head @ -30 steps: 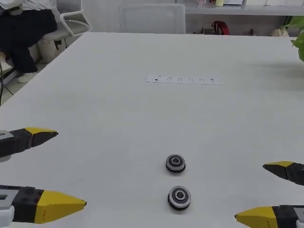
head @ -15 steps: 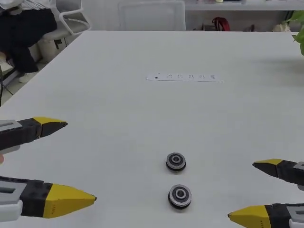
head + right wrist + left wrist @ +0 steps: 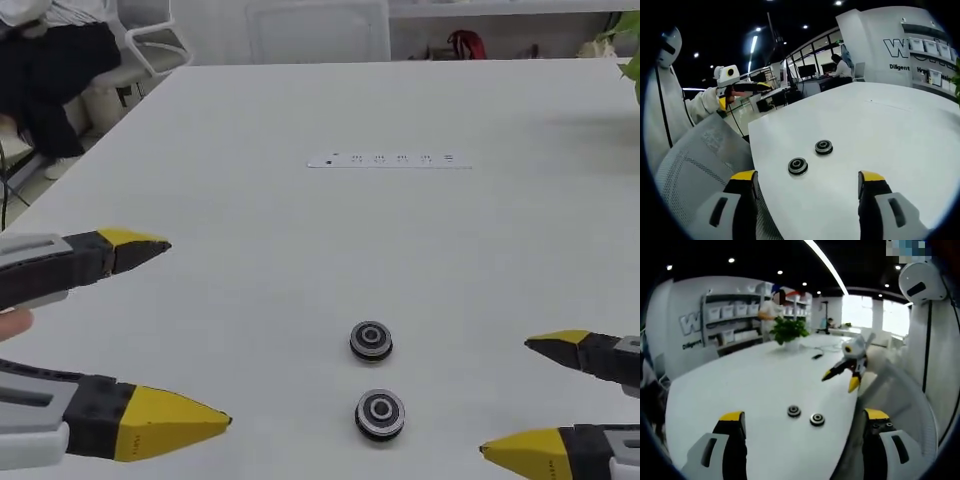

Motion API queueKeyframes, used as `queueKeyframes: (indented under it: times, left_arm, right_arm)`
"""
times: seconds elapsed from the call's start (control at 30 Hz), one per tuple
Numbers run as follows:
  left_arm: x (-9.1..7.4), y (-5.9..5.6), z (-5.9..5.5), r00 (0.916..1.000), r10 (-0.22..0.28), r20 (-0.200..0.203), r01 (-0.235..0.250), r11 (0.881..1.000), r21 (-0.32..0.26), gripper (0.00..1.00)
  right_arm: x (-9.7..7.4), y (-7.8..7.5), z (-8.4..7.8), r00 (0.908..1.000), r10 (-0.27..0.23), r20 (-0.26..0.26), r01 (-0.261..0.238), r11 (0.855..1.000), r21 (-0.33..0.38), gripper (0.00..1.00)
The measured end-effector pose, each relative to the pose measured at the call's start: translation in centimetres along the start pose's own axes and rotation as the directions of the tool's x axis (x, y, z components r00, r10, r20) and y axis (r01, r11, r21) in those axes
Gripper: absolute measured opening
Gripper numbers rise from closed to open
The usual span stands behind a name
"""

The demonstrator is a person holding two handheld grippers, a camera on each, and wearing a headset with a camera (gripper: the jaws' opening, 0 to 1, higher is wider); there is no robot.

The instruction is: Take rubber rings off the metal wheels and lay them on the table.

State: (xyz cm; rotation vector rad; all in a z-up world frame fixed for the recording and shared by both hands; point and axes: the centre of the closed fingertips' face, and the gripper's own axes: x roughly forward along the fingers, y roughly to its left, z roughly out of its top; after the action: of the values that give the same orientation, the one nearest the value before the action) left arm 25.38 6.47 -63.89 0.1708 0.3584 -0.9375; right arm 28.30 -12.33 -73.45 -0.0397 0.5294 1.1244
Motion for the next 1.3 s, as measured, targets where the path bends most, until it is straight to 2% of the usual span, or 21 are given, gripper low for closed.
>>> queueKeyframes:
  times: [0.67,0.77,1.0,1.07,1.3]
  left_arm:
    - [4.2,-2.8,2.2,0.9972,-0.074,0.015,0.073,0.996,0.041,0.94]
    - [4.8,-3.1,2.1,0.9966,-0.083,0.002,0.082,0.995,0.057,0.94]
    - [6.0,-3.0,1.9,0.9956,-0.094,0.003,0.093,0.993,0.077,0.92]
    - [6.4,-3.1,1.5,0.9945,-0.104,-0.016,0.104,0.992,0.069,0.92]
    - [7.9,-3.5,0.5,0.9906,-0.132,-0.036,0.134,0.988,0.072,0.9]
  right_arm:
    - [-1.1,-0.1,-0.3,0.9981,0.056,0.027,-0.055,0.998,-0.022,0.69]
    - [-1.1,-0.2,-0.5,0.9974,0.067,0.028,-0.066,0.997,-0.03,0.68]
    - [-0.7,0.0,-0.7,0.9943,0.102,0.032,-0.1,0.994,-0.054,0.63]
    - [-0.6,0.1,-0.7,0.9933,0.111,0.033,-0.109,0.992,-0.061,0.61]
    - [0.4,0.6,-0.6,0.9886,0.145,0.043,-0.141,0.987,-0.074,0.56]
